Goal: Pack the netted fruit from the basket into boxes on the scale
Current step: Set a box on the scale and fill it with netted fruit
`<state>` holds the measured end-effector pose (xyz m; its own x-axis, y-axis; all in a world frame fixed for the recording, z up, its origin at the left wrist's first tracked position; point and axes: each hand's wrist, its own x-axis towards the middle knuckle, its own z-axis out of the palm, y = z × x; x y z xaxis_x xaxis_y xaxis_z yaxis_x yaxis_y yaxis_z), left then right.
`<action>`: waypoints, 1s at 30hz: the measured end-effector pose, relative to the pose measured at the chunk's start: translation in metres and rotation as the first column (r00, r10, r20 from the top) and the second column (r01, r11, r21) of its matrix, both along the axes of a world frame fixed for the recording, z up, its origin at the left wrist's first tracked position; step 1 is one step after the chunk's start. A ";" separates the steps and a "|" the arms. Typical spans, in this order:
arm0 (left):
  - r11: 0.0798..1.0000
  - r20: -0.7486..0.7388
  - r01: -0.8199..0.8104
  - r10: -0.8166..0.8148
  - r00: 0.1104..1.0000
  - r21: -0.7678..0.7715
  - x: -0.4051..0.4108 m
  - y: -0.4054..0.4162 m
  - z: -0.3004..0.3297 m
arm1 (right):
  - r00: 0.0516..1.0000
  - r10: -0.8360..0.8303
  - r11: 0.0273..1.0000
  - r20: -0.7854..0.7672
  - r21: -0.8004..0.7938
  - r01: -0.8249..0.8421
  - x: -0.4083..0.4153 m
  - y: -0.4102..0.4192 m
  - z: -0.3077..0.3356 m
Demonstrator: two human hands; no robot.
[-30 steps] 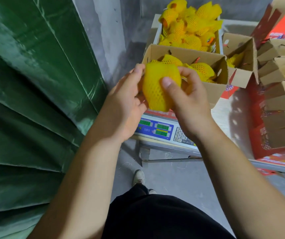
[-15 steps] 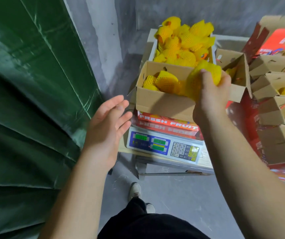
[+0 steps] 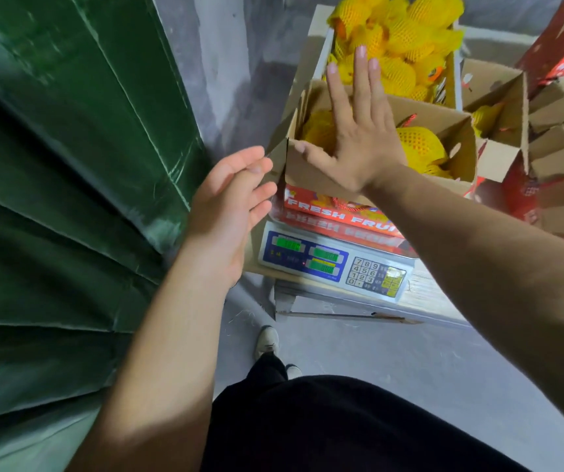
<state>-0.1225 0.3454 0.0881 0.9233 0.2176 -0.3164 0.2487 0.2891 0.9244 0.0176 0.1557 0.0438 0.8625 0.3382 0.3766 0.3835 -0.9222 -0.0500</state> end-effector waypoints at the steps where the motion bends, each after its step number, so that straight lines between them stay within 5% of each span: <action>1: 1.000 0.000 0.001 -0.001 1.000 0.002 0.000 0.000 0.000 | 0.999 -0.006 1.000 -0.038 -0.022 0.006 0.003 0.000 0.000; 5: 0.999 0.004 0.029 -0.029 1.000 0.020 -0.001 0.001 -0.002 | 0.947 -0.046 0.990 -0.317 -0.140 0.001 0.010 0.003 0.005; 14: 0.983 -0.011 0.101 -0.101 0.995 0.156 -0.005 0.003 -0.010 | 0.983 0.027 0.992 -0.180 0.122 -0.005 -0.022 0.001 0.039; 30: 0.937 0.060 0.133 -0.161 0.985 0.322 0.015 0.023 0.006 | 0.868 0.068 0.994 -0.491 0.112 -0.015 -0.050 -0.005 0.088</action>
